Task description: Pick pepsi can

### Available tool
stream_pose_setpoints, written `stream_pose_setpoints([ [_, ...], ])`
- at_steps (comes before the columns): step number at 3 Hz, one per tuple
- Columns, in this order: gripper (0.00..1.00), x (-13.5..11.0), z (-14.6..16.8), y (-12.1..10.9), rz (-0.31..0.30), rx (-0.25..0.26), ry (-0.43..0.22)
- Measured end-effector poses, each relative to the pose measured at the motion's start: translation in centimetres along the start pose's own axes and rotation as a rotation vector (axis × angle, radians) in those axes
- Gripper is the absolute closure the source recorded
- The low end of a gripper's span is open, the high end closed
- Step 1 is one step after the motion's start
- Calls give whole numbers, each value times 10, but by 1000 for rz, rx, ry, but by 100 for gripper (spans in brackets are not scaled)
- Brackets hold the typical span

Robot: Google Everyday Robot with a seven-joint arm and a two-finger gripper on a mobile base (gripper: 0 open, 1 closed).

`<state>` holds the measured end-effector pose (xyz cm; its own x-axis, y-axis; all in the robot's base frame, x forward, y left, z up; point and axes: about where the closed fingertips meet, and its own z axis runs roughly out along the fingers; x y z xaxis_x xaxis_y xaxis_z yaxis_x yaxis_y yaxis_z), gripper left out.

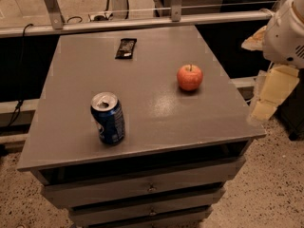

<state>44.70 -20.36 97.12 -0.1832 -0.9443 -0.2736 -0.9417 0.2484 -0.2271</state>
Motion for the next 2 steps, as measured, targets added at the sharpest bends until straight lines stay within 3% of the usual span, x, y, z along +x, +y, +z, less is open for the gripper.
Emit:
stream_pose_setpoints([
  [1,0,-50,37,0,-56,-63,-178],
  [2,0,-118,71,4,-101,-121,-408],
])
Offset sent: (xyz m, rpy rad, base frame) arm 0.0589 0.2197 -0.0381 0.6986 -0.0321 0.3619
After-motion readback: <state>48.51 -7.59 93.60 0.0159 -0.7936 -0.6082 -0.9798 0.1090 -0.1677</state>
